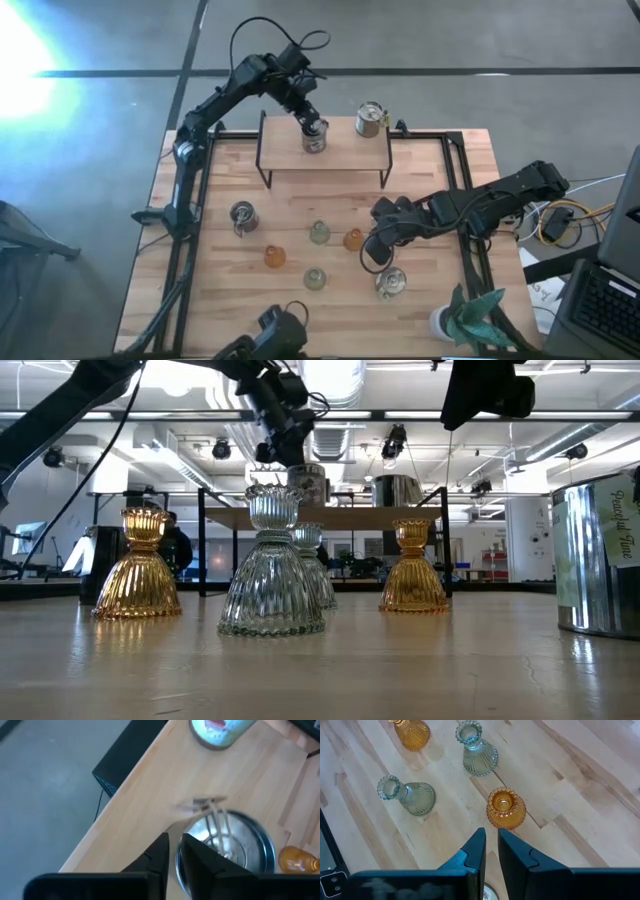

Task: Pick & Place candle stick holders
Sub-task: Put the silver scented candle on the shelf

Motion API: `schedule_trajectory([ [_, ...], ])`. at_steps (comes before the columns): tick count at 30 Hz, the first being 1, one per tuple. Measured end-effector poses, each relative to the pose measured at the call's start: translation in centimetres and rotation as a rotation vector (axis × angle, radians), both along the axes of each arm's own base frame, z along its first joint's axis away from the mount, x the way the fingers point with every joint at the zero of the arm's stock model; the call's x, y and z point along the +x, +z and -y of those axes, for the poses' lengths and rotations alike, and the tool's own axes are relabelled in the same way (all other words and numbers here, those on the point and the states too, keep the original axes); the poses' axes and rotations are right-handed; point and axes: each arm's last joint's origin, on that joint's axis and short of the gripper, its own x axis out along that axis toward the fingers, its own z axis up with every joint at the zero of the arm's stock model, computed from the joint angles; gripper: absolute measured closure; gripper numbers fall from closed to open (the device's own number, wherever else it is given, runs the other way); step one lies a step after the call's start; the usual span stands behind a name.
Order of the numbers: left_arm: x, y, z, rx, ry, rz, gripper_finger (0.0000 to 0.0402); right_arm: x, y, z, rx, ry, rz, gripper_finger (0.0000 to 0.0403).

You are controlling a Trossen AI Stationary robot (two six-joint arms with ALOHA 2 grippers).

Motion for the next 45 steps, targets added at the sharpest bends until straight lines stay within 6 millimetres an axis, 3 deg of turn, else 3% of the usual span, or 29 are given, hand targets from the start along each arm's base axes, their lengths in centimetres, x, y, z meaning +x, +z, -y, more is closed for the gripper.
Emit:
schedule_trajectory([
  [5,-0.1,0.7,0.0,0.03,0.004,0.033,0.0304,0.0,0.0,0.0,0.0,0.0,0.0,0.036],
  [12,-3.7,5.0,1.4,0.118,0.08,0.105,0.0229,0.0,0.0,0.0,-0.005,0.007,-0.003,0.036],
  [19,-7.8,9.3,6.1,0.174,0.103,0.22,0.0188,-0.1,-0.3,0.0,-0.016,0.001,-0.007,0.036],
  [24,-10.4,9.8,10.4,0.271,0.122,0.27,0.019,-0.1,-0.5,0.1,-0.026,-0.013,-0.011,0.036],
  [28,-11.9,7.7,13.8,0.285,0.095,0.388,0.0191,-0.1,-0.6,0.1,-0.035,-0.01,-0.014,0.036],
  [34,-13.0,1.0,16.8,0.3,0.13,0.545,0.0191,-0.1,-0.6,0.3,-0.092,-0.034,0.0,0.036],
  [40,-13.7,-5.8,17.7,0.341,0.163,0.596,0.0191,-0.1,-0.6,0.4,-0.111,-0.04,0.005,0.036],
  [45,-12.9,-10.1,17.4,0.377,0.142,0.613,0.0191,-0.1,-0.5,0.5,-0.149,-0.042,0.01,0.036],
])
